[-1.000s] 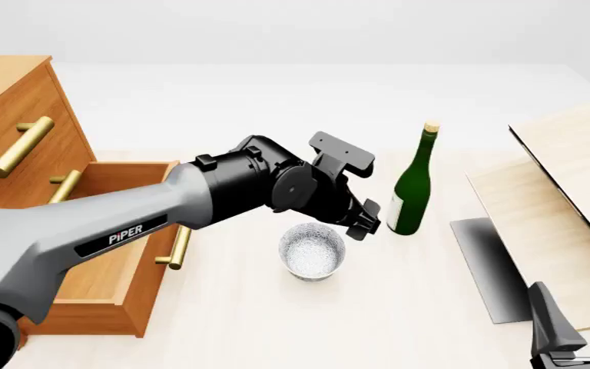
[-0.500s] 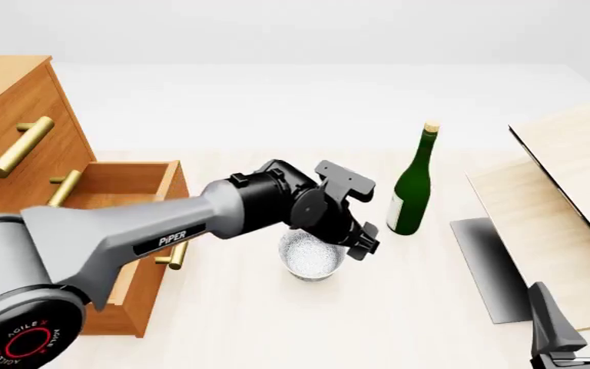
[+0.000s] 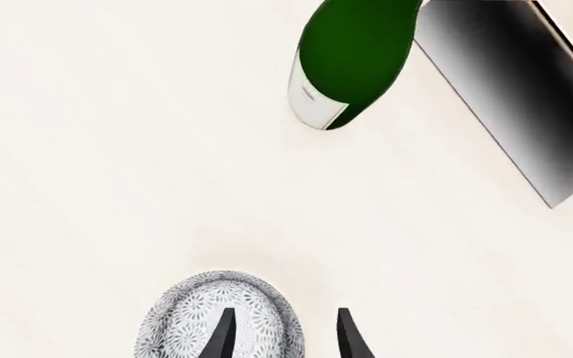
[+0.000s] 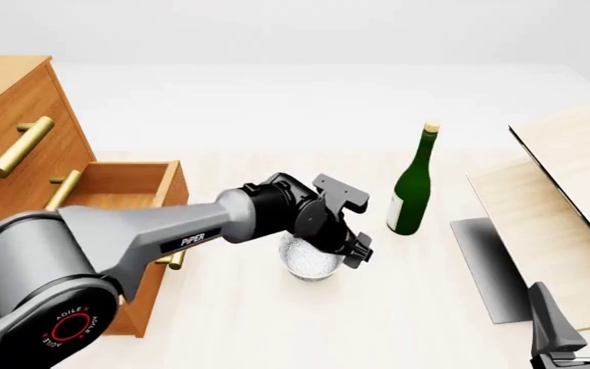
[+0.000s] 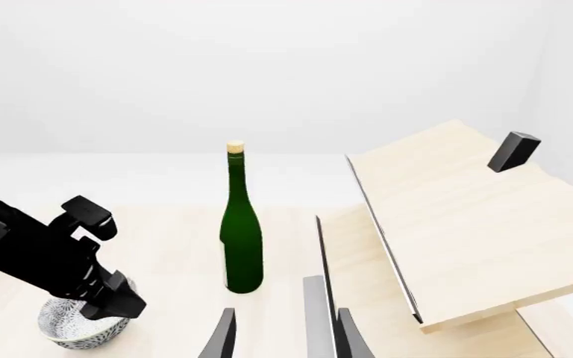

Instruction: Put the bowl in the bottom drawer of the cabinet.

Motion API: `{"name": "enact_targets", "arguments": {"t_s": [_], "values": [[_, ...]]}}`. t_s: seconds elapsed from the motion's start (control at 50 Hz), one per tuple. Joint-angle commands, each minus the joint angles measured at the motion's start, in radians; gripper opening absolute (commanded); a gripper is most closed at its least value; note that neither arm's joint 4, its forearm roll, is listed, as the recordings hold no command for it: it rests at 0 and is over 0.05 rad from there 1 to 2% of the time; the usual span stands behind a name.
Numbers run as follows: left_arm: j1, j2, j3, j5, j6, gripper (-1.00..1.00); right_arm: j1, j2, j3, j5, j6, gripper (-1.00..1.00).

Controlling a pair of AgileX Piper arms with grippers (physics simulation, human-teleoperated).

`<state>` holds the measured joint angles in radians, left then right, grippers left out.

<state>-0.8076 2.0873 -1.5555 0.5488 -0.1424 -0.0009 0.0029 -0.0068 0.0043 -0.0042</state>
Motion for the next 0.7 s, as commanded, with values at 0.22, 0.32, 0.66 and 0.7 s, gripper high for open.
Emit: {"name": "enact_targets", "arguments": {"t_s": [0.22, 0.32, 0.66, 0.7], "values": [[0.0, 0.043, 0.01, -0.033, -0.022, 1.0, 0.0, 0.0, 0.0, 0.0, 0.0, 1.0], [-0.006, 0.045, 0.014, -0.04, -0.029, 1.0, 0.0, 0.0, 0.0, 0.0, 0.0, 1.0], [-0.019, 0.059, 0.018, -0.06, -0.049, 1.0, 0.0, 0.0, 0.0, 0.0, 0.0, 1.0], [-0.019, 0.06, 0.022, -0.065, -0.052, 1.0, 0.0, 0.0, 0.0, 0.0, 0.0, 1.0]]}}
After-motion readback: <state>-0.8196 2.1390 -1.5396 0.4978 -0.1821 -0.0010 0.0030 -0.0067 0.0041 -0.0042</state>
